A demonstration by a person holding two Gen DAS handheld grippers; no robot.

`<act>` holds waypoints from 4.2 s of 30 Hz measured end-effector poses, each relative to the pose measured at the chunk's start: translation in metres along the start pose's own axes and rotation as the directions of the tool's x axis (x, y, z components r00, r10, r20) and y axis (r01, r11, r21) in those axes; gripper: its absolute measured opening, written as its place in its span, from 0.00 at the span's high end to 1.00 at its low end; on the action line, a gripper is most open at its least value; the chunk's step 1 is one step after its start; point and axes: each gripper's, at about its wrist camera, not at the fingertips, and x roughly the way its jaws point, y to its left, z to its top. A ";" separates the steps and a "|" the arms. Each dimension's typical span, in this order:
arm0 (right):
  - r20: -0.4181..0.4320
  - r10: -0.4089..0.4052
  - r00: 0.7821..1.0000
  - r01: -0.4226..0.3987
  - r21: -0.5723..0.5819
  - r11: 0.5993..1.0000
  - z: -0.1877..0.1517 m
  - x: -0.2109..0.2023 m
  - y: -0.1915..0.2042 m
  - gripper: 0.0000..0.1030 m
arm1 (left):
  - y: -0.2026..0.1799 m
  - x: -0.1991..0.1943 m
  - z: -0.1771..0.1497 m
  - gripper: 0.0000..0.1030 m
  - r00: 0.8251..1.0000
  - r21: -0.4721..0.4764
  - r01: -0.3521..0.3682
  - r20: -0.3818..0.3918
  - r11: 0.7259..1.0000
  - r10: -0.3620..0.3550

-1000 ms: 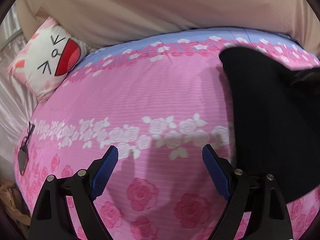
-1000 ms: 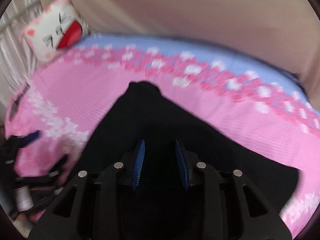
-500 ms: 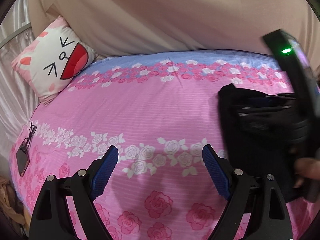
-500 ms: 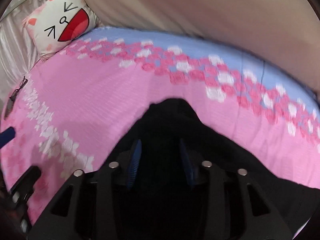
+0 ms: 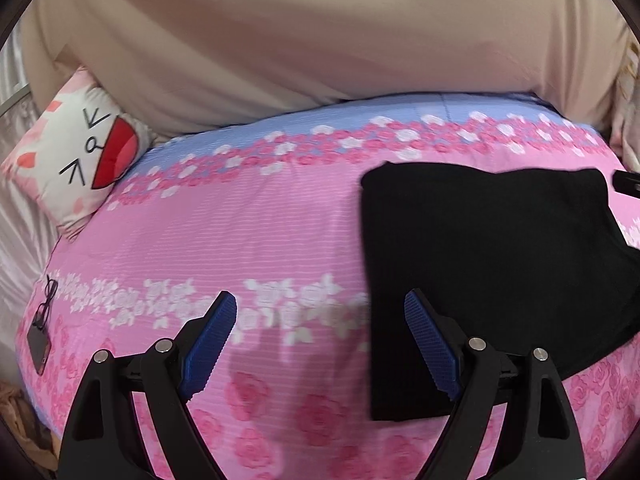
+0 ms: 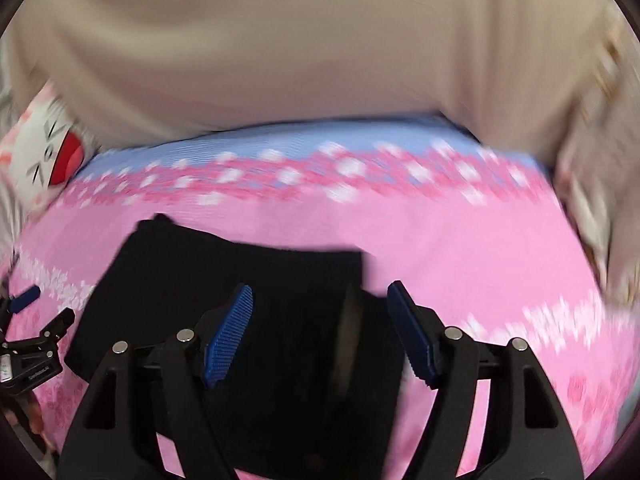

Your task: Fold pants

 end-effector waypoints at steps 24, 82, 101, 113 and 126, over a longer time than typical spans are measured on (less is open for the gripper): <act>0.023 0.110 0.994 -0.110 -0.019 0.994 0.013 0.026 -0.015 0.91 | -0.026 0.009 -0.004 0.15 0.993 0.055 -0.118 0.004 0.991 0.118; -0.080 0.100 0.992 -0.101 -0.006 0.995 -0.114 -0.014 -0.028 0.80 | -0.022 0.021 -0.032 0.75 0.974 -0.003 0.195 -0.115 0.981 -0.194; -0.061 0.066 0.996 -0.064 0.030 0.997 -0.164 -0.075 -0.060 0.31 | 0.010 -0.036 -0.073 0.31 0.983 -0.017 0.154 -0.095 0.988 -0.155; -0.064 0.140 0.988 -0.142 -0.035 0.989 -0.144 -0.027 -0.018 0.61 | -0.022 0.002 -0.060 0.57 0.979 0.101 0.190 -0.098 0.977 -0.181; -0.115 0.190 0.975 -0.189 0.021 0.982 -0.153 -0.061 -0.029 0.79 | -0.015 -0.034 -0.077 0.90 0.969 0.106 0.197 -0.170 0.975 -0.177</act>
